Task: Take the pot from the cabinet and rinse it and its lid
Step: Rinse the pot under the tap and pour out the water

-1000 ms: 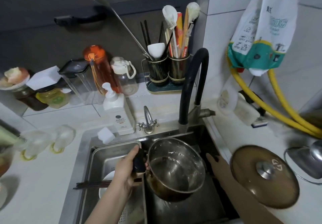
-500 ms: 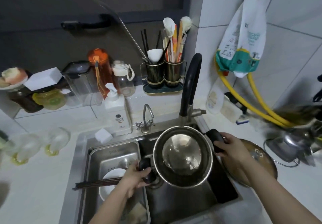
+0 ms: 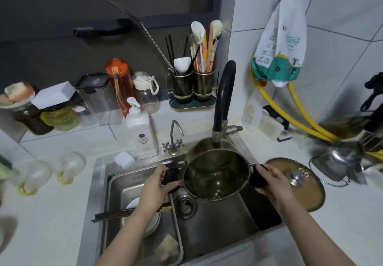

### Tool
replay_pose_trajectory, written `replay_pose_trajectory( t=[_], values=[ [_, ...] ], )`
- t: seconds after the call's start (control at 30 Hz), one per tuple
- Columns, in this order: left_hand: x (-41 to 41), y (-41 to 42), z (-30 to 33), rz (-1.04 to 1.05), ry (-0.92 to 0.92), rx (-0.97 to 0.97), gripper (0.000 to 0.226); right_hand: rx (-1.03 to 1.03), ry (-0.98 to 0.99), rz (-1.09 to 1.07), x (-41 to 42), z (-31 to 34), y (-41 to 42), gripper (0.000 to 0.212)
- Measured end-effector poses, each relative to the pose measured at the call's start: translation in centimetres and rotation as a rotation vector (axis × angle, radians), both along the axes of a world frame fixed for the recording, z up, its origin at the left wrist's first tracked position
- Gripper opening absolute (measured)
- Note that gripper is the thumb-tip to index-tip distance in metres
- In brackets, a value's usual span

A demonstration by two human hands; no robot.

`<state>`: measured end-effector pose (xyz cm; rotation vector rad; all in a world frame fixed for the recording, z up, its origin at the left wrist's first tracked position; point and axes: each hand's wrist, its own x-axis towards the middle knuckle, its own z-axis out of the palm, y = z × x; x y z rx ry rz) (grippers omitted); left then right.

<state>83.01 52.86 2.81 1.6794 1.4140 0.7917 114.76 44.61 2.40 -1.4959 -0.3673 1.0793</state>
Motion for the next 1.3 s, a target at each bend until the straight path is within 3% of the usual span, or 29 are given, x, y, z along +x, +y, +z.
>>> replay_pose_trajectory(
  t=[0.13,0.27,0.33,0.7,0.87,1.2,1.3],
  values=[
    [0.1,-1.0,-0.5,0.061,-0.085,0.057,0.030,-0.018,0.011,-0.041,-0.8,0.6,-0.1,0.012],
    [1.0,-1.6,0.0,0.210,-0.390,-0.173,0.011,0.003,0.034,-0.042,-1.7,1.0,-0.3,0.010],
    [1.4,-1.6,0.2,0.293,-0.467,-0.230,0.018,0.029,0.054,-0.047,-2.2,1.0,-0.6,0.012],
    [0.4,-1.8,0.1,0.253,-0.465,-0.248,0.021,0.186,0.152,-0.093,-3.9,1.1,-2.0,0.012],
    [-0.1,-2.6,-0.2,0.244,-0.542,-0.261,0.023,0.237,0.206,-0.114,-4.4,0.4,-2.4,0.022],
    [-1.7,-3.0,-0.3,0.155,-0.535,-0.158,0.017,0.273,0.166,-0.052,-5.4,1.2,-3.5,0.009],
    [-2.1,-3.1,-0.5,0.138,-0.518,-0.122,0.017,0.286,0.157,-0.045,-5.7,1.6,-4.0,0.025]
  ],
)
